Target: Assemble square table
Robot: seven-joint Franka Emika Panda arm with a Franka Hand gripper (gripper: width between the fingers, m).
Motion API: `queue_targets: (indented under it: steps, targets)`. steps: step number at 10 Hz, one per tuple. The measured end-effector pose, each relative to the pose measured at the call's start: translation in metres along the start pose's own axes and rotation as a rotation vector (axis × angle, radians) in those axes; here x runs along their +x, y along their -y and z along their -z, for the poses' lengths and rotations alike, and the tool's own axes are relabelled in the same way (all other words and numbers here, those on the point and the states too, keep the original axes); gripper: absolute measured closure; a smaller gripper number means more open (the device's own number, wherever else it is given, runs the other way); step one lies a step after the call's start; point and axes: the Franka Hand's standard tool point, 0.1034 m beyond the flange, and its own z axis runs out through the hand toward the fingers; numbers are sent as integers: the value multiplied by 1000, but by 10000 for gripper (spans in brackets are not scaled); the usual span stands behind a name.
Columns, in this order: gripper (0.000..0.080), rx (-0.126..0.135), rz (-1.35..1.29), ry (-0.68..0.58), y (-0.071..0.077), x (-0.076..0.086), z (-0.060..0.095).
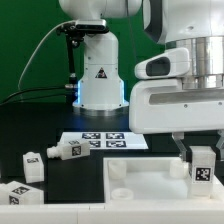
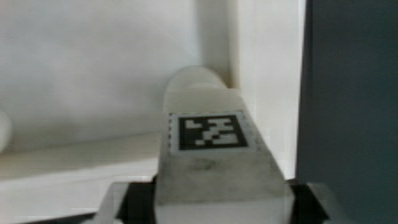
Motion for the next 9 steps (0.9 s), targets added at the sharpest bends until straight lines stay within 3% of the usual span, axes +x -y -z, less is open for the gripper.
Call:
queue_targets:
  steps: [4,5,7,8,9]
  targets:
    - [513,-30,-632,-2,-1,-4,0]
    - [513,-28,-843,18,2,-6,0]
    - [513,4,-1079,41,0,-5,0]
    - [513,3,-1060,42,1,-6,0]
    - [438,4,-1044,42,0,-6,0]
